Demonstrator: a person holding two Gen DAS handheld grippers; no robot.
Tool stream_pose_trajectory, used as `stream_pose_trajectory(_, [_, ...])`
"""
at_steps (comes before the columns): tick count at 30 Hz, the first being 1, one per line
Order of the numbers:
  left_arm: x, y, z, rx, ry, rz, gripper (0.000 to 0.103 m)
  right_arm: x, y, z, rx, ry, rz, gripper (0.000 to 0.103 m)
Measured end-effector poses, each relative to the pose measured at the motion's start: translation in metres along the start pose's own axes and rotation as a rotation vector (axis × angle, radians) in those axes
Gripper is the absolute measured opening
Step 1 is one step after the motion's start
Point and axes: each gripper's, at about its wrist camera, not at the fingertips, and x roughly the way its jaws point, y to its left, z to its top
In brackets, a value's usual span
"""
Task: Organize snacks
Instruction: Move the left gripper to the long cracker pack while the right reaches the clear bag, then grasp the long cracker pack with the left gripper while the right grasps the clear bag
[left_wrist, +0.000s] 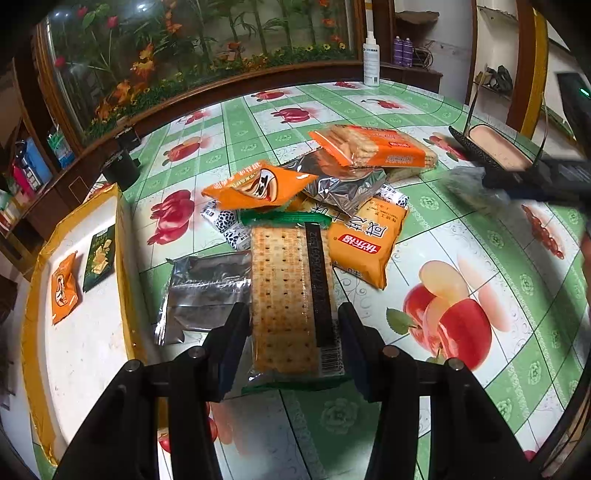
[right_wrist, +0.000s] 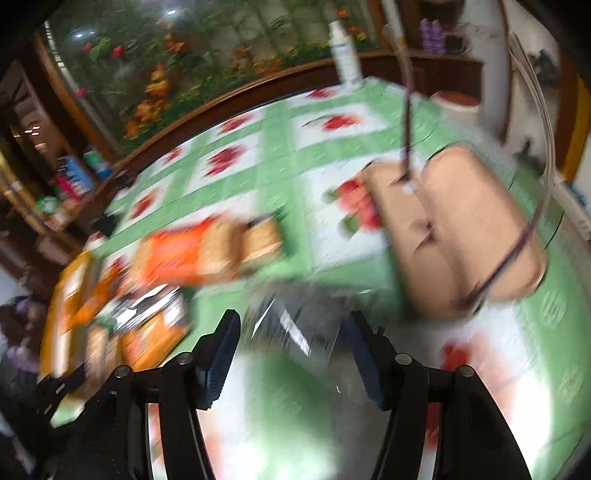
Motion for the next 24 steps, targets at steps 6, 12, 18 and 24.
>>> stream_pose_trajectory(6, [-0.001,0.009,0.0,-0.021,0.004,-0.02,0.071,-0.026,0.01,-0.014,-0.047,0.007,0.157,0.067])
stream_pose_trajectory(12, [-0.003,0.018,0.0,-0.058,0.008,-0.059,0.079,-0.024,0.009,-0.007,-0.088,-0.04,0.042,0.072])
stream_pose_trajectory(18, [0.008,0.013,0.008,-0.069,0.031,-0.06,0.083,0.001,0.017,-0.004,-0.098,-0.033,-0.002,0.072])
stream_pose_trajectory(24, [0.018,-0.008,0.008,-0.01,0.015,0.052,0.084,0.024,0.024,-0.003,-0.123,-0.006,-0.032,0.072])
